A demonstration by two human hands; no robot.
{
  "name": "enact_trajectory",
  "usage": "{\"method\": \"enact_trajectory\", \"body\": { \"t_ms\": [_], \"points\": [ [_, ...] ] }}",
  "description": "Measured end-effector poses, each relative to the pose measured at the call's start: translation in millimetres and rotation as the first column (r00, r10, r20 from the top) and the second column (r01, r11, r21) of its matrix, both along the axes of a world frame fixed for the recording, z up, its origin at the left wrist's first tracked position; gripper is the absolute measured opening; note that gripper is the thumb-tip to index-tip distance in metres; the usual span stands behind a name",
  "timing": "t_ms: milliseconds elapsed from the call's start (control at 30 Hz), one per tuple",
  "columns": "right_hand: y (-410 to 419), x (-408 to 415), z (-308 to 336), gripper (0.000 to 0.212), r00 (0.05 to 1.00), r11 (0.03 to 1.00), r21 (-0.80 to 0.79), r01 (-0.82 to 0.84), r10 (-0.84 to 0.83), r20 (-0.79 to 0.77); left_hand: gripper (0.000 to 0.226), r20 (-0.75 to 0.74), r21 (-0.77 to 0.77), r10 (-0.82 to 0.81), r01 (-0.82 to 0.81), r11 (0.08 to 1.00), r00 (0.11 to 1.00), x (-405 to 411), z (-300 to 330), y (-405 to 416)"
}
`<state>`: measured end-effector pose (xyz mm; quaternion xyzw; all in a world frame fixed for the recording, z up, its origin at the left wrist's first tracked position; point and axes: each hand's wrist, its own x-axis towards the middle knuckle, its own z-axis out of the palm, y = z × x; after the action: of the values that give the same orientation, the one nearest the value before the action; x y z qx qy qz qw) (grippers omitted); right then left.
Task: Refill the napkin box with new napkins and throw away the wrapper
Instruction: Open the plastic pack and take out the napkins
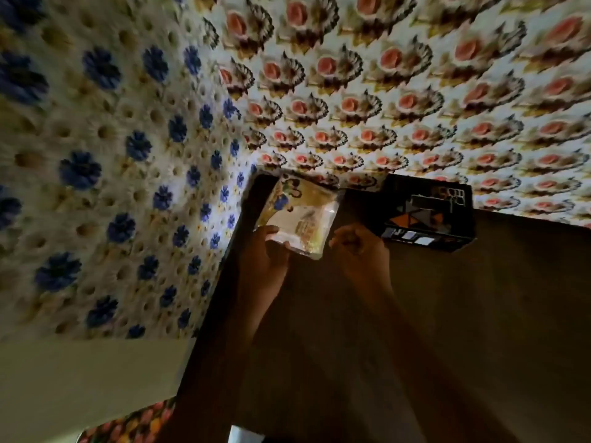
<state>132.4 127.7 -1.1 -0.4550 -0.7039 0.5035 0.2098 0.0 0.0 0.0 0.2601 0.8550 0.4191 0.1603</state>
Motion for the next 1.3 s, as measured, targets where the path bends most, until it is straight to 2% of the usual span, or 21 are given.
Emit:
{"method": "enact_trajectory", "body": {
  "t_ms": [133, 233, 400, 533, 667, 800, 833, 900, 933, 1000, 1067, 1167, 1300],
  "points": [
    [24, -47, -43, 0.034, 0.987, 0.986, -0.163, 0.029, -0.002, 0.161, 0.051, -0.063, -0.125, -0.037, 0.029, 0.992, 0.997, -53, -42, 22],
    [42, -78, -77, 0.049, 0.980, 0.983, -0.168, 0.073, -0.039, 0.197, 0.065, -0.013, -0.179, -0.064, 0.060, 0.982, 0.998, -94, -75, 38],
    [49, -103, -109, 0.063, 0.971, 0.973, -0.172, 0.152, -0.114, 0.211, 0.065, 0.076, -0.218, -0.148, 0.162, 0.962, 0.986, -128, -109, 48],
    [18, -90, -101, 0.058, 0.971, 0.976, -0.157, 0.152, -0.118, 0.206, 0.060, 0.105, -0.196, -0.084, 0.103, 0.975, 0.991, -110, -106, 18],
    [-40, -51, -96, 0.047, 0.970, 0.976, -0.197, 0.092, -0.043, 0.238, 0.059, 0.182, -0.200, -0.034, 0.071, 0.977, 0.983, -69, -100, -45],
    [-88, -8, -99, 0.047, 0.971, 0.973, -0.227, 0.042, 0.014, 0.238, 0.061, 0.266, -0.229, 0.009, 0.054, 0.972, 0.964, -30, -107, -100],
    [-95, -1, -98, 0.047, 0.971, 0.971, -0.237, 0.035, 0.022, 0.236, 0.060, 0.251, -0.224, -0.006, 0.064, 0.972, 0.968, -23, -107, -109],
    [-103, 8, -96, 0.054, 0.967, 0.974, -0.224, 0.022, 0.036, 0.253, 0.059, 0.081, -0.215, -0.074, 0.090, 0.972, 0.994, -18, -107, -121],
    [-105, 10, -95, 0.060, 0.955, 0.989, -0.146, -0.005, 0.048, 0.293, 0.060, -0.045, -0.212, -0.138, 0.126, 0.969, 0.989, -18, -105, -125],
    [-105, 13, -93, 0.066, 0.917, 0.981, 0.126, -0.150, 0.091, 0.388, 0.067, -0.228, -0.183, -0.333, 0.296, 0.938, 0.915, -18, -98, -124],
    [-98, 7, -93, 0.060, 0.898, 0.900, 0.304, -0.312, 0.174, 0.405, 0.073, -0.247, -0.186, -0.521, 0.487, 0.853, 0.817, -22, -96, -113],
    [-84, -9, -91, 0.050, 0.835, 0.829, 0.299, -0.473, 0.313, 0.453, 0.082, -0.179, -0.356, -0.631, 0.548, 0.757, 0.755, -26, -101, -95],
    [-62, -23, -83, 0.056, 0.634, 0.758, 0.114, -0.642, 0.441, 0.635, 0.086, -0.100, -0.494, -0.663, 0.541, 0.680, 0.742, -31, -105, -86]
  ]
}}
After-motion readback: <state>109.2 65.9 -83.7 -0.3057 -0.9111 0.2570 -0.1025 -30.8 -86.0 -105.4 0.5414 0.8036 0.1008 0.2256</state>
